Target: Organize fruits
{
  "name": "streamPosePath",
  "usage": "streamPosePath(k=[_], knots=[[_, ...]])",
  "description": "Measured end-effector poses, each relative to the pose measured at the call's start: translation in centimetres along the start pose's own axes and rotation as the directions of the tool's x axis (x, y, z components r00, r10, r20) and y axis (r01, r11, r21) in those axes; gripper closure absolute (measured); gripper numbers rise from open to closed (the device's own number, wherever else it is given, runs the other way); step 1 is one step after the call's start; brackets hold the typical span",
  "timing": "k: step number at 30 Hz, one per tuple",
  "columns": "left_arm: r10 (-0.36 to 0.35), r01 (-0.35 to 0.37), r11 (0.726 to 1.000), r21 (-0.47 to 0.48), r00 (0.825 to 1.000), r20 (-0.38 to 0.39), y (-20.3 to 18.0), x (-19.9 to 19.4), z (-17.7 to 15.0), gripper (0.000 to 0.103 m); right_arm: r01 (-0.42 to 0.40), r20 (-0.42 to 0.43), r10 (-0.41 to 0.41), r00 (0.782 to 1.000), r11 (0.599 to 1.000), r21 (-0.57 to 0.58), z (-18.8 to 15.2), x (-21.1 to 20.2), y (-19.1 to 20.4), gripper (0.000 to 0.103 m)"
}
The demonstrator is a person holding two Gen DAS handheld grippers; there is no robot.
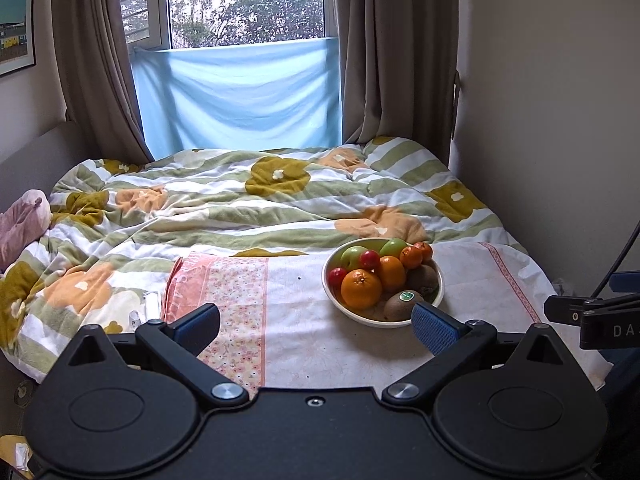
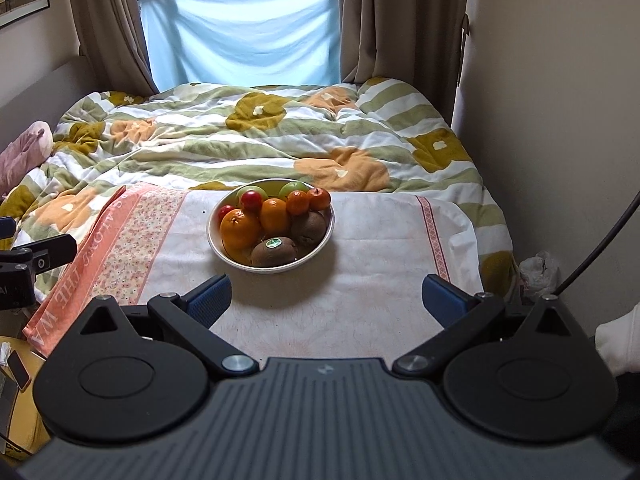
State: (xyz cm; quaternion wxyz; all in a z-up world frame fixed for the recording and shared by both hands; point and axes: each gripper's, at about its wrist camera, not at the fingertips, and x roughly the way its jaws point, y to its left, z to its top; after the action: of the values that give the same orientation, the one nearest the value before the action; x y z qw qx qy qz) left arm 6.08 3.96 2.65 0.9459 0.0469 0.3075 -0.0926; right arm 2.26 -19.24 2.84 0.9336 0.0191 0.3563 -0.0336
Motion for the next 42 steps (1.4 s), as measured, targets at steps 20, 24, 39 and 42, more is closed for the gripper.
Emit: streamPosePath(k=[20, 24, 39, 42], knots=[[-0.003, 0.002, 1.000, 0.028, 1.000, 0.019, -0.35, -0.08, 0.02, 0.000, -0.009, -0.003, 0.009, 1.000, 1.000, 0.020, 0.15, 0.31, -0.21, 0.000], [-0.005, 0.004, 1.000, 0.030, 1.000, 0.019, -0.36, 0.00, 0.10, 0.000, -0.011, -0.006, 0.011, 1.000, 1.000, 0.021, 0.09, 0.44, -0.24, 0.000], [-0.011, 0.010, 0.999, 0.031, 1.000, 0.016, -0.53, 0.26, 0.35, 0.000, -0.010, -0.008, 0.010, 1.000, 1.000, 0.021, 0.20, 0.72, -0.25, 0.000], [-0.008, 0.008, 0.999, 0.032, 1.000, 0.016, -0.62, 0.34, 0.35, 0.000, -0.009, -0.007, 0.009, 1.000, 1.000, 0.023, 0.22, 0.71, -0.26, 0.000]])
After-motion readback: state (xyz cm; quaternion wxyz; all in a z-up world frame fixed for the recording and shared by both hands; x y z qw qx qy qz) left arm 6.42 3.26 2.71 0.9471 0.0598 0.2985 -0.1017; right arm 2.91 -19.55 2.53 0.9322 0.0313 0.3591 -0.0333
